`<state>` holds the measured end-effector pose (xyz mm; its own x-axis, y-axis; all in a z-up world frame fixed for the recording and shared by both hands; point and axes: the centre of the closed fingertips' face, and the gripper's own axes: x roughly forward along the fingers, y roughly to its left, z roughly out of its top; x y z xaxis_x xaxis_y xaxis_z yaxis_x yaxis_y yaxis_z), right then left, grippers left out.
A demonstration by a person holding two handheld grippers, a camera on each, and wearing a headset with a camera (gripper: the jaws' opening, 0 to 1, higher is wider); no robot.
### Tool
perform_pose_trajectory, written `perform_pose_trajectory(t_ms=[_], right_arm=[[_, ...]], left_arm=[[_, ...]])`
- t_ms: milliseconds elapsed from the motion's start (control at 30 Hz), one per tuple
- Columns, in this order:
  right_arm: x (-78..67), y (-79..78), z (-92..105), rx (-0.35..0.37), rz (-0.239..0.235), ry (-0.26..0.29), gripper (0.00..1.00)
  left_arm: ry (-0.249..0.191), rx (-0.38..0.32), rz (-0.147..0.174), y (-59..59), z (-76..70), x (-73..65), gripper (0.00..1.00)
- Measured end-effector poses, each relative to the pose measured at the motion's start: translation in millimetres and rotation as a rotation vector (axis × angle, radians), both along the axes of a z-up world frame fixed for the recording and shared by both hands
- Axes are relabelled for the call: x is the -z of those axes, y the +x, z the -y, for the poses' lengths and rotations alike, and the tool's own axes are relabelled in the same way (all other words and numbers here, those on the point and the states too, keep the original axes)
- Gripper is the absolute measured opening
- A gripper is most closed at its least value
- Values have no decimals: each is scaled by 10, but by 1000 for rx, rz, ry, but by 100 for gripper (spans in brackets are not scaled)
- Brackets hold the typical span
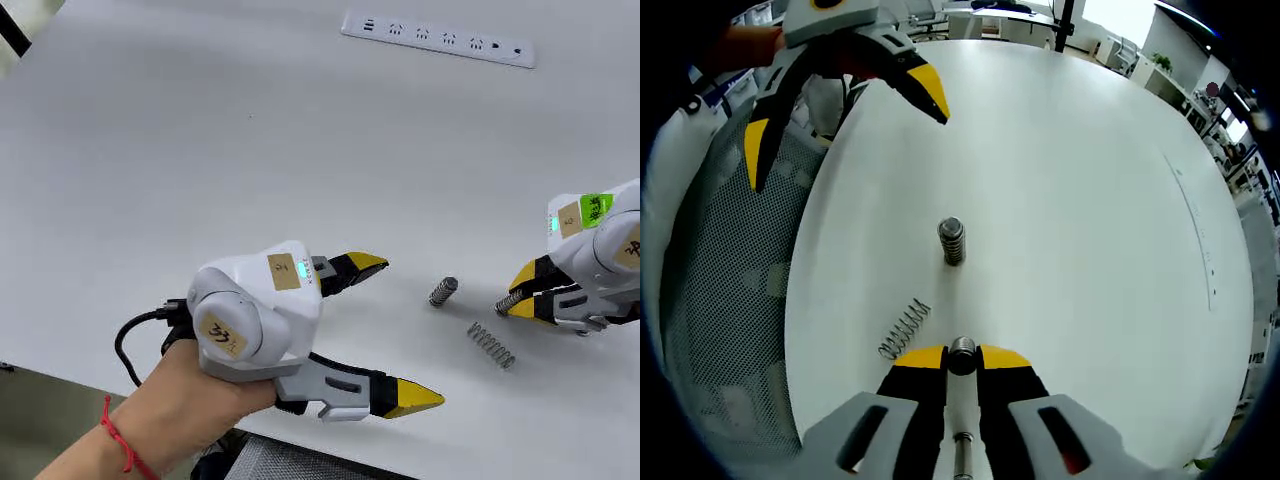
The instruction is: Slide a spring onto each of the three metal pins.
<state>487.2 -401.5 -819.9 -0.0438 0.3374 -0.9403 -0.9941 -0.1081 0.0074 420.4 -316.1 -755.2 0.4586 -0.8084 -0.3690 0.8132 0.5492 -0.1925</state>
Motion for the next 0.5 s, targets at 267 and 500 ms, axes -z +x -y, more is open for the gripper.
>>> perform_pose_trajectory(t_ms=[267, 500], right_arm=[[-48, -21, -32, 8, 8, 17, 19], [-137, -2, -30, 49, 7, 69, 25]], left_arm=[[9, -2, -2, -25, -18, 11, 81], [21, 4, 8, -32, -6, -22, 81]])
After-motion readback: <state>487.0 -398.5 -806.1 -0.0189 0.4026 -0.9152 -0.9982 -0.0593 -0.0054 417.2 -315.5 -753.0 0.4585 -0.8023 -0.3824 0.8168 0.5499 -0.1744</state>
